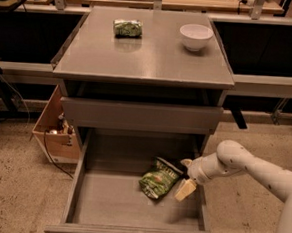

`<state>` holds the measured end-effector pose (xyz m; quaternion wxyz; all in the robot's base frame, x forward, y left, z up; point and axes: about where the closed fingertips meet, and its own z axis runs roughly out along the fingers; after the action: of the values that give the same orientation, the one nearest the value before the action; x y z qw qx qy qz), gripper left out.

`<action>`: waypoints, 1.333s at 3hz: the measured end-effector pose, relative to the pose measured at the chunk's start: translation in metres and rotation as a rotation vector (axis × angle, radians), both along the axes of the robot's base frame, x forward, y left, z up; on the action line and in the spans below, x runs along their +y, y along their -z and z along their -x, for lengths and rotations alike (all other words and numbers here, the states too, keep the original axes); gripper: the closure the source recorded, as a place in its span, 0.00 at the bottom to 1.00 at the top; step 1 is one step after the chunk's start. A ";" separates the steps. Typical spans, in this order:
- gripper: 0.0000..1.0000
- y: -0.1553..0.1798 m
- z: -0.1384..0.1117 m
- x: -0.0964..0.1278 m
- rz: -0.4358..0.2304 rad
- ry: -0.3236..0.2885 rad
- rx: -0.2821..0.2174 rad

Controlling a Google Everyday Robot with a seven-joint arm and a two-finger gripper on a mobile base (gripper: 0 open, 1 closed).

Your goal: Pick green jalapeno chip bag from middle drawer and place on counter

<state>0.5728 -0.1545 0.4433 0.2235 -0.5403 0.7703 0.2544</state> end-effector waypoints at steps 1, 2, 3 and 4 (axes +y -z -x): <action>0.00 0.026 -0.026 0.010 -0.016 0.000 -0.007; 0.00 0.054 -0.042 0.012 -0.016 0.011 0.017; 0.18 0.073 -0.046 0.016 -0.017 0.014 0.044; 0.43 0.075 -0.049 0.022 -0.010 -0.001 0.050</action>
Offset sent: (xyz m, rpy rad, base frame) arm 0.0629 0.0067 -0.0835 0.0112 0.0382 -0.0353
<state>0.6215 -0.1329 0.3680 0.2067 -0.5332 0.7741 0.2716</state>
